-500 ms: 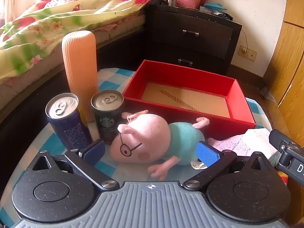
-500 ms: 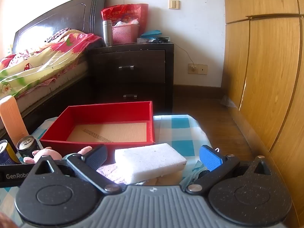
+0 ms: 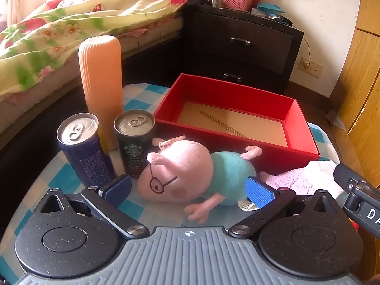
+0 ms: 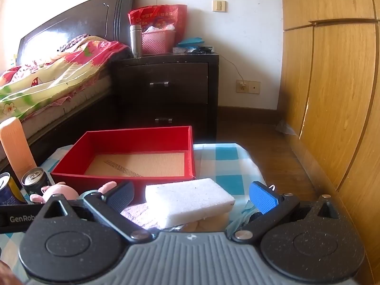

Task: Organize soft objects

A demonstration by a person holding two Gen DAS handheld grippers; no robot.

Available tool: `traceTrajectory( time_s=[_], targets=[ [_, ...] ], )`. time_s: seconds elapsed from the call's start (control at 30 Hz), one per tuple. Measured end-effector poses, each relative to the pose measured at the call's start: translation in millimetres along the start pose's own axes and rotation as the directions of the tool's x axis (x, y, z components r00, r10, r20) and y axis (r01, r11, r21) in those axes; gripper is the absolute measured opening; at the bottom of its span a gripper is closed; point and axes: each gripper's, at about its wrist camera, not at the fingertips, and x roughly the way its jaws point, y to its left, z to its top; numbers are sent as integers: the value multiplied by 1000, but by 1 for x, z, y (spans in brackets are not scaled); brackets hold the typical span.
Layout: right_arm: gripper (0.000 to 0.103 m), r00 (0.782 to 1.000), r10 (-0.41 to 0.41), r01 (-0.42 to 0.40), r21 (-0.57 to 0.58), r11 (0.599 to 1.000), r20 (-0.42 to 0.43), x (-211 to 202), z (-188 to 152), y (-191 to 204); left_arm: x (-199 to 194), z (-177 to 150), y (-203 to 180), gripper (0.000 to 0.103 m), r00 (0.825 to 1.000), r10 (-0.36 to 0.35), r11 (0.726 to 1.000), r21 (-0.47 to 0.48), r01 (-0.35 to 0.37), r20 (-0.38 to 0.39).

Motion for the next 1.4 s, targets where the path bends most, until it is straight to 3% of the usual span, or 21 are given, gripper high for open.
traceTrajectory(
  time_s=[1.4],
  targets=[
    [85, 1000, -23, 23, -12, 1000, 10, 7, -3, 6, -5, -1, -6, 97, 1000, 15, 1000, 14, -15, 12]
  ],
)
